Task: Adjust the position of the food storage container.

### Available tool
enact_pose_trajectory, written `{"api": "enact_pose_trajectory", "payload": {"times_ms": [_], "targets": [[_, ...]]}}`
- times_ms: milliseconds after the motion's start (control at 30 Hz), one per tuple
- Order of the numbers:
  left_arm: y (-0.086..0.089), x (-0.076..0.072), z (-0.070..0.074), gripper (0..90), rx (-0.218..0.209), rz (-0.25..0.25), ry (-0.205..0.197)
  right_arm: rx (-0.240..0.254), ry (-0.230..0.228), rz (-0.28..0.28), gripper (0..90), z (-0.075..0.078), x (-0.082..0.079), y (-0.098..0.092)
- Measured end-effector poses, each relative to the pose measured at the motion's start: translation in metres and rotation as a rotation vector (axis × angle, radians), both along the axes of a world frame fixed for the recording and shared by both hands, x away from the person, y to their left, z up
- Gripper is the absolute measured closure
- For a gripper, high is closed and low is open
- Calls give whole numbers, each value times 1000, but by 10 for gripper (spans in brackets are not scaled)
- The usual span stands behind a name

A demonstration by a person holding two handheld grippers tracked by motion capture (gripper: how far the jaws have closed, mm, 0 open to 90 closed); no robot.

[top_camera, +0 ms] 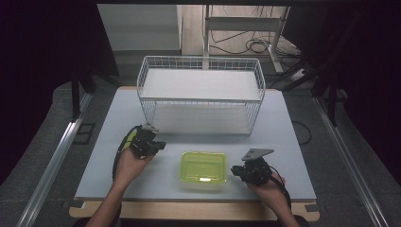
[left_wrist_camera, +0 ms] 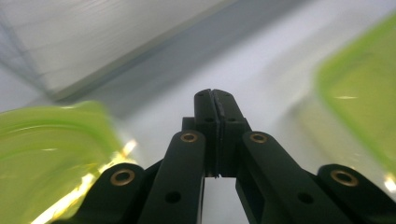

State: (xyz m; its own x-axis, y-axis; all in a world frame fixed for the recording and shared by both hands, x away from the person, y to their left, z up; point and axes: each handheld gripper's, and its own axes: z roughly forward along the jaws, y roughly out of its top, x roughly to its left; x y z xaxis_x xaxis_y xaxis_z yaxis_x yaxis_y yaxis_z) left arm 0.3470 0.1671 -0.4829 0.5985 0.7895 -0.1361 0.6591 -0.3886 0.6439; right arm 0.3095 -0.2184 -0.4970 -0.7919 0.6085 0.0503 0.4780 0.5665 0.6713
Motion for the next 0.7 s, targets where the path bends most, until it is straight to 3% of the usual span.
{"api": "enact_pose_trajectory", "payload": {"times_ms": [100,267,467,533,567,600,667,700], "targets": [[-6,-21,1,831,-43,-56,-39,10,-19,-9,763,2,-1,-2],[-4,-44,-1,716,-65,-92,-59,25,-41,-14,689,5,-3,-4],[1,-74,-9,454,-107,-104,-82,44,-68,-21,555,8,-10,-7],[2,-79,-12,408,-112,-109,-85,48,-75,-24,532,9,-10,-8],[1,-85,-17,317,-105,-107,-95,58,-96,-33,460,9,-10,-10],[1,-85,-17,284,-105,-107,-95,60,-104,-35,437,9,-10,-11],[2,-89,-23,260,-95,-118,-97,60,-109,-38,410,8,-10,-12],[3,-90,-27,235,-85,-127,-91,60,-119,-43,345,6,-9,-14]]}}
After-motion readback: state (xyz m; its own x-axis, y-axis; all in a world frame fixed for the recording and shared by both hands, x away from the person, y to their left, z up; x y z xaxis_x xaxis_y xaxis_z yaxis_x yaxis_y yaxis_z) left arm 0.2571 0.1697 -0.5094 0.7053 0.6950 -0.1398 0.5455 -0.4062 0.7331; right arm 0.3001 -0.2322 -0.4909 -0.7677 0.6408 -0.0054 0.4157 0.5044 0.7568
